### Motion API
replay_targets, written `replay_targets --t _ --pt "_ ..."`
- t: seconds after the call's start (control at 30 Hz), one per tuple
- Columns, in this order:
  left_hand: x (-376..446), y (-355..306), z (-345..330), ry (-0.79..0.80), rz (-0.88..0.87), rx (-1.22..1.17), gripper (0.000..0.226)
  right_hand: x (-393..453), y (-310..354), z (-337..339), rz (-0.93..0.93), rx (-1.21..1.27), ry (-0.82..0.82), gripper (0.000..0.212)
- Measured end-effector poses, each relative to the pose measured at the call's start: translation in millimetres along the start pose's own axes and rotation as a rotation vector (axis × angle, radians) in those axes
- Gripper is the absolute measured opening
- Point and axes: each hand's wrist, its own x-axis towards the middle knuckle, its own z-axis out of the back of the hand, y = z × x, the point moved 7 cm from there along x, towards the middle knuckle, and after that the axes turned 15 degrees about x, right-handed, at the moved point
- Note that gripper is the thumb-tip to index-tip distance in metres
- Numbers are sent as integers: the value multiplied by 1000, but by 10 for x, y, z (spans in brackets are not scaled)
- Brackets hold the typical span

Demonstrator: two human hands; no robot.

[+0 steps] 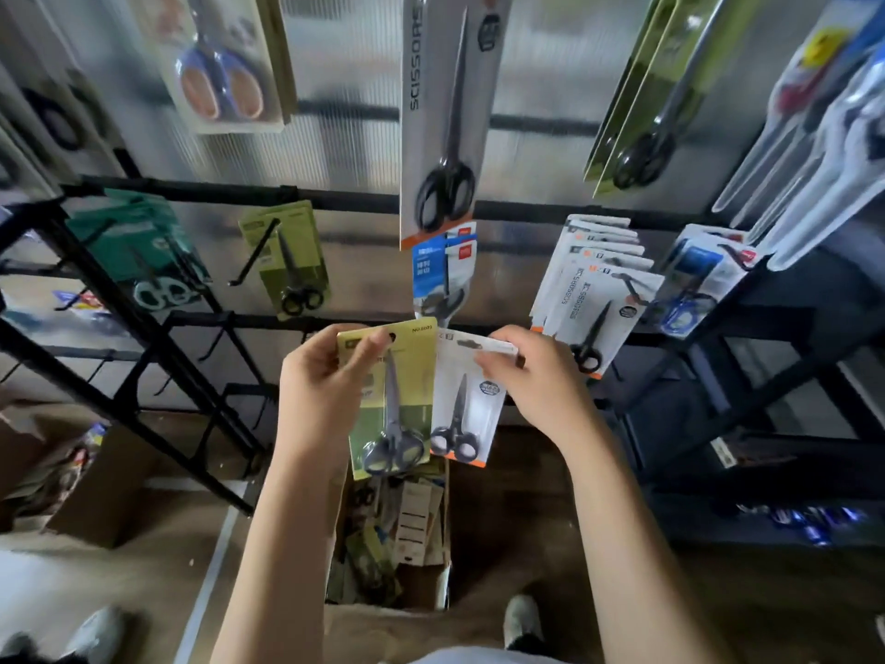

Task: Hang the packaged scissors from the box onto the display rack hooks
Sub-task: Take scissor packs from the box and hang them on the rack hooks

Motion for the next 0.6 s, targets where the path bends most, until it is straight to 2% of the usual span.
replay_targets --t 0.3,0.6 --pt "2 -175 -368 82 -82 26 11 -26 -122 439 -6 -55 -129 8" --pt "79 -149 -815 51 -66 141 12 193 -460 609 -56 -81 -22 18"
